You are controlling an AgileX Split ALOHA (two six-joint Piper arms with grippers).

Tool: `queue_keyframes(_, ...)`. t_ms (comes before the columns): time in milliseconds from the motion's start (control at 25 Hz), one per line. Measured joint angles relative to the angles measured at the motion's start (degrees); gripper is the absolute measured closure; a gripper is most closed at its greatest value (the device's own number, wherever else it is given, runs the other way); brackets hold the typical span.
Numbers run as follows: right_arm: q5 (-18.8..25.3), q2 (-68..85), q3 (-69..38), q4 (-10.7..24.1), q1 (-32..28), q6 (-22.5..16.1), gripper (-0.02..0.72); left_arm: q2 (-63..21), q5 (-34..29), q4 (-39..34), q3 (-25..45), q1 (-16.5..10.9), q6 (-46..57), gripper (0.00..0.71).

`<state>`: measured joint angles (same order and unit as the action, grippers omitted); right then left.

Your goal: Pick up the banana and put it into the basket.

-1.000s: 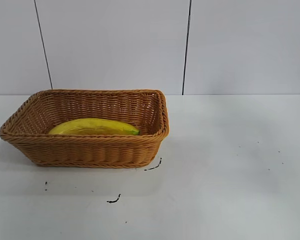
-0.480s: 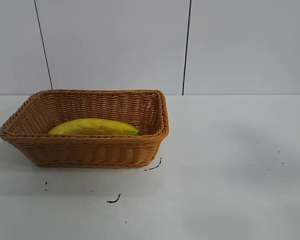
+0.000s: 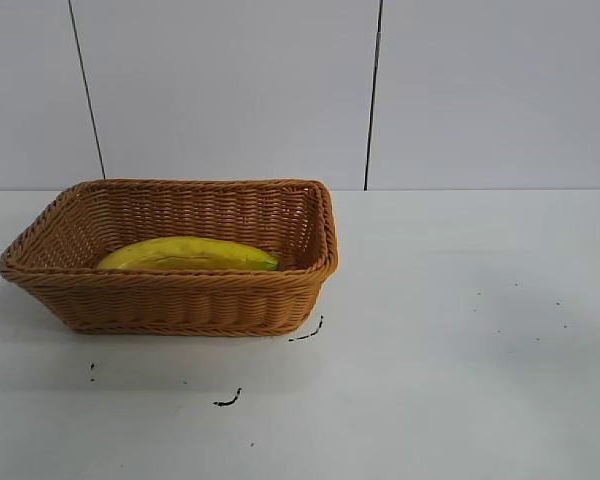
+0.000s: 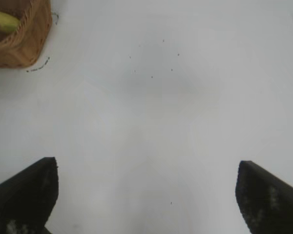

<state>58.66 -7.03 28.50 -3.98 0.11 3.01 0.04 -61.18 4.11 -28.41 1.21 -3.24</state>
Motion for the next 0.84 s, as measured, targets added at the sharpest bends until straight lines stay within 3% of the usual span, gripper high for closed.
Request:
queue_keyframes(200, 0.0, 7.2, -0.1, -0.3, 0.0, 0.0, 0.011, 0.0, 0.0, 0.0, 0.0, 0.0, 0.0, 0.020)
queue_keyframes(840, -0.1, 7.2, -0.1, -0.4, 0.4, 0.0, 0.011, 0.0, 0.0, 0.1, 0.0, 0.0, 0.0, 0.020)
